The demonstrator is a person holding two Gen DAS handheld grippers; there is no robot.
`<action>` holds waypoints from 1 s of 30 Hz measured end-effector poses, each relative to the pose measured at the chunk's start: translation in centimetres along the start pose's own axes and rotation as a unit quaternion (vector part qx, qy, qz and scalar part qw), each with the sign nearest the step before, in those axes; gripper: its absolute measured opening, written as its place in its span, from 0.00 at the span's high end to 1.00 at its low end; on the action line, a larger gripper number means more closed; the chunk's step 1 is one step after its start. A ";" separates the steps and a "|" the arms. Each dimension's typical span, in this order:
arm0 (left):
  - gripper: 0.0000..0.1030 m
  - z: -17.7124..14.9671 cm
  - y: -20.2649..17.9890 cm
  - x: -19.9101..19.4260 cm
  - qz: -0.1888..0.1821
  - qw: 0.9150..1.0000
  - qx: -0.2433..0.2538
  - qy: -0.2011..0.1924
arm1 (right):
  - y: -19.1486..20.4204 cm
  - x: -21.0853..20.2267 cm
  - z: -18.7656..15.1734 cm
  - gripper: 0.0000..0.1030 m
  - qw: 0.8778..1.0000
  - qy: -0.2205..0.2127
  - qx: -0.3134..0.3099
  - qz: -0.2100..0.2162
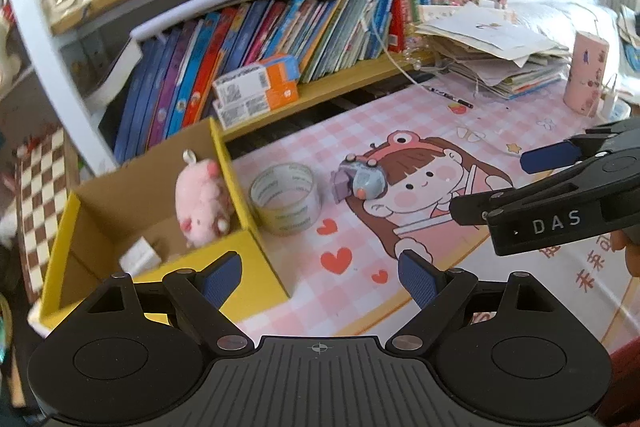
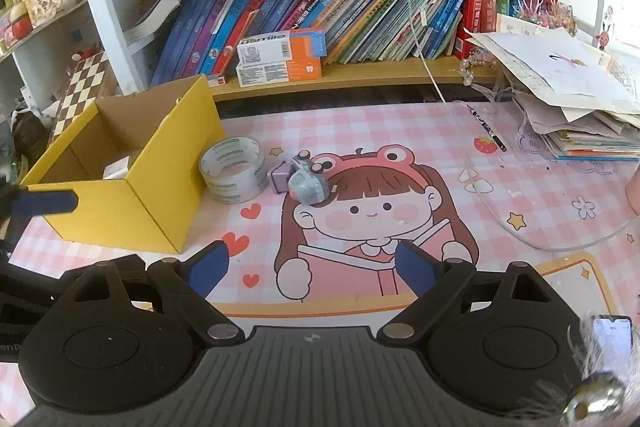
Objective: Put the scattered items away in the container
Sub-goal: 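Pull both open tools back from the box toward the tape roll and toy car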
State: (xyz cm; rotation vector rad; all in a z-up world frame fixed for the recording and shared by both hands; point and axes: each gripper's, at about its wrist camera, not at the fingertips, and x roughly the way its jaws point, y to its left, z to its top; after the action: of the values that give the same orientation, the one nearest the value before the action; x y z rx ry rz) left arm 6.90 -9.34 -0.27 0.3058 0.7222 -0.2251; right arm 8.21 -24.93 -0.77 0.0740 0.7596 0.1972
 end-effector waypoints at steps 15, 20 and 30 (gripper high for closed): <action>0.15 2.0 -1.4 2.3 0.004 0.997 0.072 -0.001 | -1.5 2.6 1.0 0.22 1.000 0.015 0.011 0.008; 0.16 2.4 -2.0 3.5 -0.005 0.995 0.100 -0.001 | -2.2 3.9 1.4 0.25 1.000 0.024 0.017 0.009; 0.16 3.5 -2.1 6.4 -0.007 0.993 0.114 0.019 | -3.2 6.5 2.1 0.29 0.999 0.039 0.025 0.015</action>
State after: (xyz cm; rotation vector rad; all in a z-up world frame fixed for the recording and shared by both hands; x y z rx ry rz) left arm 13.06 -13.12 -2.55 0.5234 0.7372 -0.3174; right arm 14.75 -26.71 -4.08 0.1249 0.8410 0.2110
